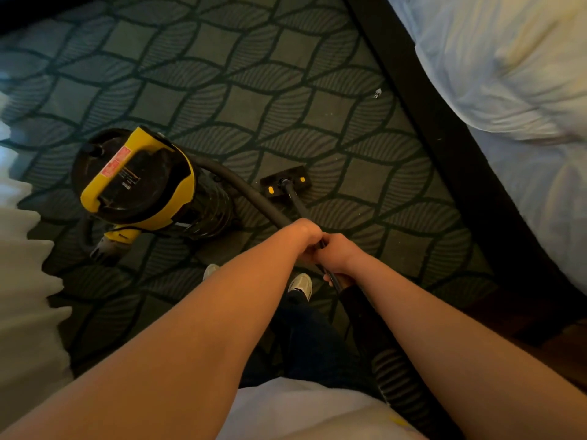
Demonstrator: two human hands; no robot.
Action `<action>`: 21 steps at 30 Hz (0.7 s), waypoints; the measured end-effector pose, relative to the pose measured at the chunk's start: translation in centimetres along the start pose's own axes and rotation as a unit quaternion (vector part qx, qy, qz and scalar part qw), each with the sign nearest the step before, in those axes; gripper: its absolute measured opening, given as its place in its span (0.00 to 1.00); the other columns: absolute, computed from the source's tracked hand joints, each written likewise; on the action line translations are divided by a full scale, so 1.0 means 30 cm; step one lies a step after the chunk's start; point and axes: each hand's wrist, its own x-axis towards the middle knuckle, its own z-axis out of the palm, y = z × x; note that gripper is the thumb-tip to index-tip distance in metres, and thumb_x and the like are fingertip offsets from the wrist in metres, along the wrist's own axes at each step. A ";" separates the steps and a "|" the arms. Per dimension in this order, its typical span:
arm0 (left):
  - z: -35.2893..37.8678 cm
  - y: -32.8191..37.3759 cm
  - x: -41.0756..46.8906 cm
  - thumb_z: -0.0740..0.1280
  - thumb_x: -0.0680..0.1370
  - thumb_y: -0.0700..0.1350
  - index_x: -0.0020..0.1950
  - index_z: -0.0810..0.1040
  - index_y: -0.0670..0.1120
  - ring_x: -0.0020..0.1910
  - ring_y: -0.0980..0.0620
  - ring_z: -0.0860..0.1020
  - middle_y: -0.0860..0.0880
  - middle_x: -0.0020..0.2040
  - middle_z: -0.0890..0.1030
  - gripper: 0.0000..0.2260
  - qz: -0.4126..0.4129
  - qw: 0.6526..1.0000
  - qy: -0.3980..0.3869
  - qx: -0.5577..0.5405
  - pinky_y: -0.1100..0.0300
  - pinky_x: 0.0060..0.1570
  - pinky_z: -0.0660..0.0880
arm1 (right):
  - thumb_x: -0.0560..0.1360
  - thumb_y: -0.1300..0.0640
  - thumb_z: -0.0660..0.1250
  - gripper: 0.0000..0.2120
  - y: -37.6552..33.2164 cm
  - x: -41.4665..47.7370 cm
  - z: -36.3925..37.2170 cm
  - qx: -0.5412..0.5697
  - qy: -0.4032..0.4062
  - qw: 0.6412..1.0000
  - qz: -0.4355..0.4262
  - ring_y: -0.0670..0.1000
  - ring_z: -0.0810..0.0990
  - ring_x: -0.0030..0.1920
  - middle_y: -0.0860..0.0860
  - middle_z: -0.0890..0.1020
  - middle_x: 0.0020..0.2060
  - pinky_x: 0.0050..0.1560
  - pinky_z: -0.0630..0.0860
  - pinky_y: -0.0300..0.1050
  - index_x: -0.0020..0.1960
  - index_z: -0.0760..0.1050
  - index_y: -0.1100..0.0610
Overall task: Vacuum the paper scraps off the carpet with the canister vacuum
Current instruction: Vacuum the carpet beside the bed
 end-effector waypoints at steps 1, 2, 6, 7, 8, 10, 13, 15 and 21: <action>0.003 0.004 -0.003 0.62 0.81 0.42 0.58 0.77 0.36 0.49 0.42 0.79 0.40 0.47 0.78 0.11 0.005 1.000 0.003 -0.009 0.46 0.59 0.78 | 0.77 0.55 0.66 0.14 -0.001 -0.007 -0.008 -0.007 0.007 1.000 -0.003 0.59 0.84 0.49 0.57 0.82 0.51 0.53 0.82 0.56 0.62 0.74 0.55; 0.002 0.010 -0.010 0.62 0.81 0.41 0.60 0.77 0.37 0.50 0.42 0.79 0.40 0.49 0.78 0.12 0.010 1.000 0.005 -0.018 0.47 0.59 0.77 | 0.77 0.55 0.66 0.14 -0.002 -0.014 -0.017 -0.013 0.014 1.000 -0.008 0.59 0.84 0.49 0.57 0.82 0.51 0.53 0.82 0.55 0.61 0.74 0.54; -0.015 0.052 -0.016 0.60 0.81 0.38 0.59 0.77 0.37 0.48 0.45 0.77 0.41 0.48 0.78 0.10 0.029 0.998 0.012 -0.054 0.51 0.55 0.77 | 0.77 0.53 0.66 0.16 -0.013 -0.004 -0.050 -0.055 0.044 0.996 -0.051 0.56 0.83 0.51 0.55 0.82 0.51 0.56 0.80 0.56 0.64 0.74 0.52; -0.022 0.063 -0.020 0.60 0.81 0.38 0.55 0.77 0.37 0.46 0.45 0.77 0.41 0.45 0.78 0.08 0.029 0.998 0.012 -0.061 0.52 0.52 0.78 | 0.77 0.52 0.66 0.16 -0.018 0.003 -0.059 -0.064 0.047 0.995 -0.062 0.56 0.83 0.50 0.54 0.82 0.51 0.56 0.80 0.55 0.63 0.73 0.52; -0.031 0.073 -0.029 0.60 0.81 0.38 0.48 0.77 0.38 0.43 0.45 0.77 0.42 0.42 0.78 0.07 0.030 0.997 0.011 -0.072 0.53 0.47 0.78 | 0.77 0.52 0.66 0.15 -0.025 0.008 -0.066 -0.066 0.045 0.994 -0.070 0.55 0.84 0.48 0.54 0.82 0.49 0.54 0.81 0.55 0.63 0.73 0.51; -0.047 0.079 -0.020 0.60 0.81 0.37 0.40 0.73 0.41 0.35 0.48 0.75 0.43 0.37 0.76 0.10 0.025 0.995 0.016 -0.094 0.55 0.37 0.75 | 0.77 0.51 0.66 0.14 -0.038 0.025 -0.078 -0.054 0.037 0.995 -0.077 0.53 0.84 0.41 0.52 0.83 0.46 0.48 0.83 0.52 0.62 0.73 0.49; -0.066 0.074 0.017 0.60 0.81 0.37 0.46 0.75 0.40 0.42 0.46 0.78 0.41 0.43 0.79 0.06 0.011 0.994 0.023 -0.106 0.53 0.44 0.78 | 0.77 0.50 0.67 0.16 -0.049 0.060 -0.072 -0.038 0.012 0.996 -0.076 0.52 0.85 0.39 0.51 0.82 0.46 0.45 0.84 0.50 0.64 0.71 0.46; -0.071 0.050 0.053 0.59 0.81 0.38 0.52 0.76 0.39 0.46 0.45 0.79 0.40 0.46 0.79 0.07 -0.005 0.994 0.020 -0.109 0.51 0.49 0.79 | 0.77 0.50 0.66 0.20 -0.044 0.087 -0.050 -0.057 0.003 0.995 -0.079 0.53 0.85 0.44 0.52 0.83 0.50 0.49 0.83 0.52 0.68 0.70 0.48; -0.044 -0.021 0.171 0.62 0.80 0.40 0.61 0.77 0.39 0.47 0.43 0.81 0.39 0.51 0.81 0.12 0.007 0.993 0.034 -0.114 0.50 0.45 0.81 | 0.76 0.47 0.66 0.28 -0.024 0.169 0.014 -0.075 -0.001 0.995 -0.059 0.55 0.82 0.54 0.54 0.81 0.60 0.55 0.80 0.52 0.75 0.65 0.46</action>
